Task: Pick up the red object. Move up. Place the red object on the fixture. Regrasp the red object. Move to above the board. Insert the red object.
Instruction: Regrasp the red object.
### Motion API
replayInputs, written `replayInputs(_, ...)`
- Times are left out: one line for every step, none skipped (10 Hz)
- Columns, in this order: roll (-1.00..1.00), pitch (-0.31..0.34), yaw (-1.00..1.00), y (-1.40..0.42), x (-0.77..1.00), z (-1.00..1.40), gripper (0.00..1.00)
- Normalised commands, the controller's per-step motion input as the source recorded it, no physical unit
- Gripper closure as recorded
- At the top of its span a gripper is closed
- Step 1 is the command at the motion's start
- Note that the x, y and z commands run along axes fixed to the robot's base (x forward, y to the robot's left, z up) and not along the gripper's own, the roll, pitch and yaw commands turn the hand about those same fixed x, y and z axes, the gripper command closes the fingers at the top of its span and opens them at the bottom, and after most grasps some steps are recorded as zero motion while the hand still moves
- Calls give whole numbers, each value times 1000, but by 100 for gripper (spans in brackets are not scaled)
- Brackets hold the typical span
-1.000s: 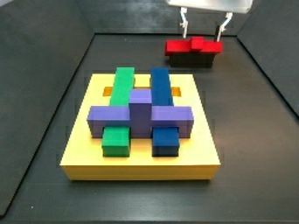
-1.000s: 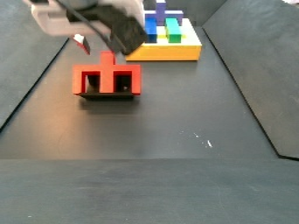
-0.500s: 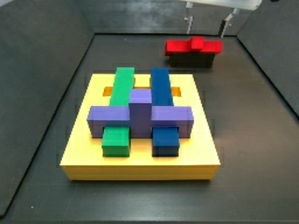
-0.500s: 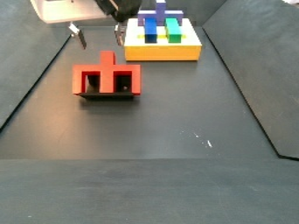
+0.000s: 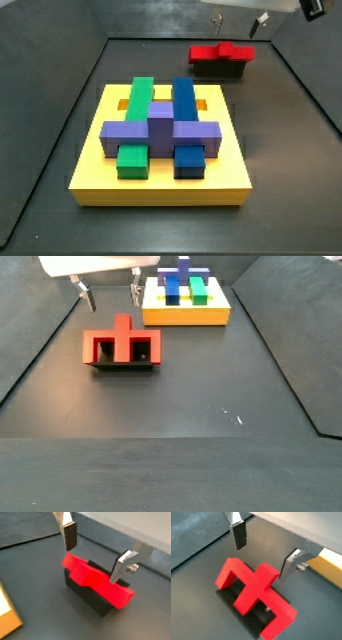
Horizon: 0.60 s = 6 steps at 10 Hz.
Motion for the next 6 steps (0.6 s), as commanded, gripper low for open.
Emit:
replayInputs(1000,0,140,-154,0,26,0)
replayInputs(1000,0,154,-220,0,-14,0)
replayInputs(1000,0,137,-183,0,-111,0)
replayInputs(1000,0,114,-169,0,-91,0)
replayInputs(1000,0,103,-157,-31,-83,0)
replayInputs(1000,0,80,-143,0,-89,0)
